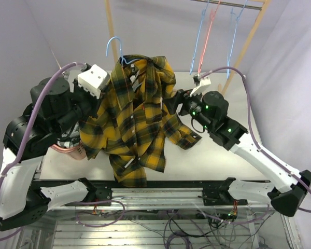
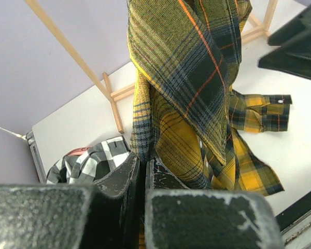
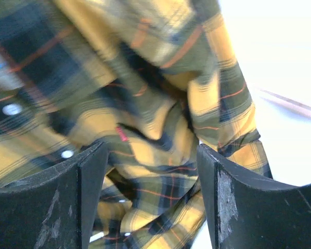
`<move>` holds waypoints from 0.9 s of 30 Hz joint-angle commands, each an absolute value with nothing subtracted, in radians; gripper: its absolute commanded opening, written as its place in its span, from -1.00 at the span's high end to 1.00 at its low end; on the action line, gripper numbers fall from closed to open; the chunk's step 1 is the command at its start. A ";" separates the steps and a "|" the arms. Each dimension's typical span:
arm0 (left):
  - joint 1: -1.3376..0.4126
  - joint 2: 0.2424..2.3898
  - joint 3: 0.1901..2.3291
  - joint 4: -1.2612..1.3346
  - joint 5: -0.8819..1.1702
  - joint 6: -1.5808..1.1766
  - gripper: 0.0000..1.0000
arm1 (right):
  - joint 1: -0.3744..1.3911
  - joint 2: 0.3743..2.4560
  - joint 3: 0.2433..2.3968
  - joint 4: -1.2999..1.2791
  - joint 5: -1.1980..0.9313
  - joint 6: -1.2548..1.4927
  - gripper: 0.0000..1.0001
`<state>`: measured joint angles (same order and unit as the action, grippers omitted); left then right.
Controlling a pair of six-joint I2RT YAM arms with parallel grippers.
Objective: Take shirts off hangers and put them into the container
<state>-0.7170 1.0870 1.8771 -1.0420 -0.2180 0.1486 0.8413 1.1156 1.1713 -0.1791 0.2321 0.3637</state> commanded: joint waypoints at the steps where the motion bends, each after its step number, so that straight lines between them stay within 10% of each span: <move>1: -0.713 1.047 1.920 -1.012 -0.173 0.119 0.86 | 0.713 1.148 1.110 0.042 -0.138 0.478 -0.37; 27: -0.713 1.080 1.885 -0.954 -0.149 0.141 0.86 | 0.778 1.319 1.159 0.184 -0.278 0.500 -0.23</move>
<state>-0.7170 1.0927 1.8862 -1.0397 -0.1669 0.1379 0.7551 1.2911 1.1168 0.1295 -0.2810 0.5152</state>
